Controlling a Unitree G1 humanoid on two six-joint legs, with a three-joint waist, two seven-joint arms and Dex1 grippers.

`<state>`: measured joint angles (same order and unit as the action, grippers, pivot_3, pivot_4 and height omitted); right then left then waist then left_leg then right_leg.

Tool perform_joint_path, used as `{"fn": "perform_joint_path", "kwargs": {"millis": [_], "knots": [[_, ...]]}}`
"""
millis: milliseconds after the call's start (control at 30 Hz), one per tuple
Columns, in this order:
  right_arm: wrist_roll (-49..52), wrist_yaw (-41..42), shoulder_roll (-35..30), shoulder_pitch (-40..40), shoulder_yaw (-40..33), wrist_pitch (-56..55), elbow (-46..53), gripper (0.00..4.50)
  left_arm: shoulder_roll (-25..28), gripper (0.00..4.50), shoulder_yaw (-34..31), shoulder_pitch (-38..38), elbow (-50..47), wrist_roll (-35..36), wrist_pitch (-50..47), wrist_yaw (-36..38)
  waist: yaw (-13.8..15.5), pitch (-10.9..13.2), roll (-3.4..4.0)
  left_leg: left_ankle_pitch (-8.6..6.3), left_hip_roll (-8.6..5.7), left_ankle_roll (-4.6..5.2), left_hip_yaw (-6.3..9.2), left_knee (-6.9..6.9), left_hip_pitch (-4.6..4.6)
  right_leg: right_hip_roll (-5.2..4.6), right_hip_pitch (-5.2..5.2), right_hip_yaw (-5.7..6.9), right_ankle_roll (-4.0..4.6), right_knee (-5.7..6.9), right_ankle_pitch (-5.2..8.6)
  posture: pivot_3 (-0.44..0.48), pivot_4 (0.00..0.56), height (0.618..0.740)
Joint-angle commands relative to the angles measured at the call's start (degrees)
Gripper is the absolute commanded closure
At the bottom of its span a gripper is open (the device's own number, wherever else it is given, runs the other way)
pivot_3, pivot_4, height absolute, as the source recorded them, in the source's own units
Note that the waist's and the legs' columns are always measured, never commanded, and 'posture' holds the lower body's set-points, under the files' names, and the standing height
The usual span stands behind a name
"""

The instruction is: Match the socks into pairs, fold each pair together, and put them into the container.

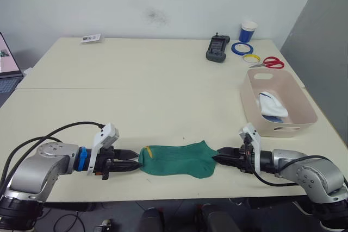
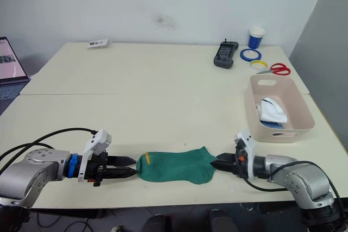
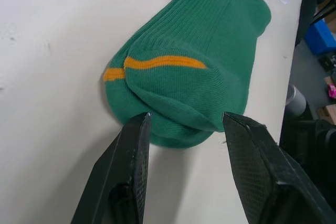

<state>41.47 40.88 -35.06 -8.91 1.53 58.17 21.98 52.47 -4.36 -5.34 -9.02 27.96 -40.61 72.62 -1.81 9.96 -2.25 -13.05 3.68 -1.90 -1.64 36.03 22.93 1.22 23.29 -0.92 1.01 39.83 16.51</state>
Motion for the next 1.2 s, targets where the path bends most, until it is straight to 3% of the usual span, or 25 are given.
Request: {"fn": "perform_joint_path", "kwargs": {"millis": [33, 567, 700, 833, 933, 1200], "knots": [[0.3, -0.5, 0.5, 0.0, 0.1, -0.6, 2.3, 2.4, -0.1, 2.27, 0.8, -0.9, 0.4, -0.2, 1.3, -0.5, 0.0, 0.0, 0.0, 0.0, 0.0, 0.0, 0.0, 0.0, -0.01, 0.0, 0.0, 0.01, 0.0, 0.0, 0.0, 0.0, 0.15, 0.74], [0.4, -0.3, 0.1, -0.1, 1.8, -0.9, 3.1, 2.4, -0.5, 2.27, 2.9, -2.4, -0.2, 1.4, 1.0, -0.2, 0.0, 0.0, 0.0, 0.0, -0.01, 0.0, -0.02, 0.0, 0.0, 0.0, 0.0, 0.0, 0.0, 0.0, 0.0, 0.0, 0.15, 0.74], [0.4, -0.2, 0.0, -0.1, 1.9, -0.9, 3.0, 2.37, 0.1, 3.16, 3.1, -2.5, -0.6, 1.3, 1.2, 0.4, 0.0, 0.0, 0.0, 0.0, -0.01, 0.0, -0.01, 0.0, 0.0, 0.0, 0.0, 0.01, 0.0, 0.01, 0.0, 0.0, 0.15, 0.74], [0.3, -0.3, 0.5, -0.5, 2.0, -1.2, 2.6, 3.29, 0.0, 4.43, 3.8, -2.9, 0.2, -0.2, 2.4, -0.1, 0.0, 0.0, 0.0, 0.0, -0.01, 0.0, -0.01, 0.0, 0.0, 0.0, 0.0, 0.01, 0.0, 0.01, 0.0, 0.0, 0.15, 0.74], [1.1, -0.1, 0.6, -0.7, 1.7, -0.7, 3.0, 4.35, 0.1, 4.5, 3.7, -2.9, 0.1, 0.2, 2.1, 0.1, 0.0, 0.0, 0.0, 0.0, -0.02, 0.0, -0.02, 0.0, 0.0, 0.0, 0.0, 0.01, 0.0, 0.0, 0.0, 0.0, 0.15, 0.74], [3.7, 0.5, 0.9, -1.0, -0.2, 0.5, 3.8, 4.43, 1.3, 4.5, 1.8, -3.1, 0.7, 1.9, 0.7, 0.6, 0.0, 0.0, 0.0, 0.0, -0.01, 0.0, -0.01, 0.0, 0.0, 0.0, 0.0, 0.02, 0.0, 0.01, 0.0, 0.0, 0.15, 0.74]]}}
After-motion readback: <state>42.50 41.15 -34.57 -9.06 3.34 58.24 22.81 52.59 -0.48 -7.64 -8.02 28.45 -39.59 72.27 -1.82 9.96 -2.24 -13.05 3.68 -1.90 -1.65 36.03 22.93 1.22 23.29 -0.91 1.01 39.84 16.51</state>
